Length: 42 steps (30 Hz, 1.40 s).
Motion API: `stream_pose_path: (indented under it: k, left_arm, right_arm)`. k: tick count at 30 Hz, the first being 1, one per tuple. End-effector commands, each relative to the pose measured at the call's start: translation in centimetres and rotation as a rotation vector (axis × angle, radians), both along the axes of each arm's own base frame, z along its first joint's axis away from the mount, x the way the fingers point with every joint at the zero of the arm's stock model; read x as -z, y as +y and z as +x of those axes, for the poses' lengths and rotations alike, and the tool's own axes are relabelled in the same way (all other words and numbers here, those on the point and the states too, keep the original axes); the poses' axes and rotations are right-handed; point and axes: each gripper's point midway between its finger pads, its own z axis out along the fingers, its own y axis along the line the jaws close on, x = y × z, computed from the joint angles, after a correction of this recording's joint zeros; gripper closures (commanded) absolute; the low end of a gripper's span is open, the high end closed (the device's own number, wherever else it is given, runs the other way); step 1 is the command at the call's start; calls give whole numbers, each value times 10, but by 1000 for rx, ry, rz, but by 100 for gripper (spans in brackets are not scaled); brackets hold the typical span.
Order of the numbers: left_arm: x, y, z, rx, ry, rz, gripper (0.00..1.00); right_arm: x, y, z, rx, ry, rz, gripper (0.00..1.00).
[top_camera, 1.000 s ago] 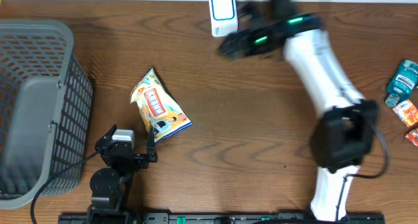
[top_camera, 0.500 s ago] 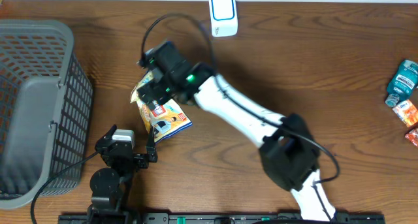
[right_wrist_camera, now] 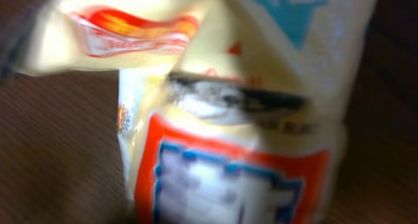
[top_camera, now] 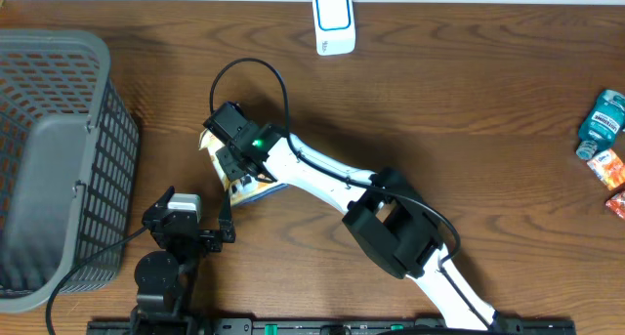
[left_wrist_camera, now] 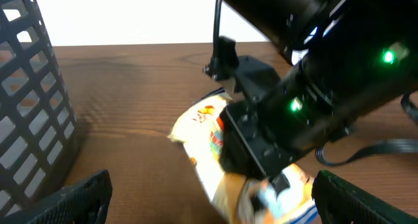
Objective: Scan the item barcode
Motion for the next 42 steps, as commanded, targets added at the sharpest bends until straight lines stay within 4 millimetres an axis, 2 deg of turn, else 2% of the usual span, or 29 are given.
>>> stream_pose_path:
  k: [1,4,7,9,12,13,15,16,18,23,30,34,36,42]
  left_arm:
    - [12,0,-1,1,37,-3,2]
    - [12,0,-1,1,37,-3,2]
    - [12,0,-1,1,37,-3,2]
    - [12,0,-1,1,37,-3,2]
    - [12,0,-1,1,37,-3,2]
    - [12,0,-1,1,37,-3,2]
    - [12,0,-1,1,37,-3,2]
    - [12,0,-1,1,37,-3,2]
    - [12,0,-1,1,37,-3,2]
    - [12,0,-1,1,37,-3,2]
    - [12,0,-1,1,37,-3,2]
    - [12,0,-1,1,37,-3,2]
    - [12,0,-1,1,37,-3,2]
    - [12,0,-1,1,37,-3,2]
  right_arm:
    - [25,-30,9,90,39,-80,99]
    - [6,-51,13,100,113,-63,99]
    - [-24,-68,7,2,255,46,99]
    - [-52,-74,2,-118,357,203,99]
    - [-102,-90,-8,-272,534,532,99]
    - [-117,-99,-10,-291,590,632,99]
    - [-132,-120,-9,-265,688,751,99]
    - [-138,-141,-8,-186,777,791,99]
    - [-142,-160,-11,-82,883,793,99]
    - [-158,-189,-28,175,1181,773,99]
    - [-160,-207,-16,252,1198,802,99]
    - [-158,-210,-15,305,1236,780,99]
    - [-154,-212,-14,251,1172,774,99]
    - [-151,-215,-18,-176,780,817,99]
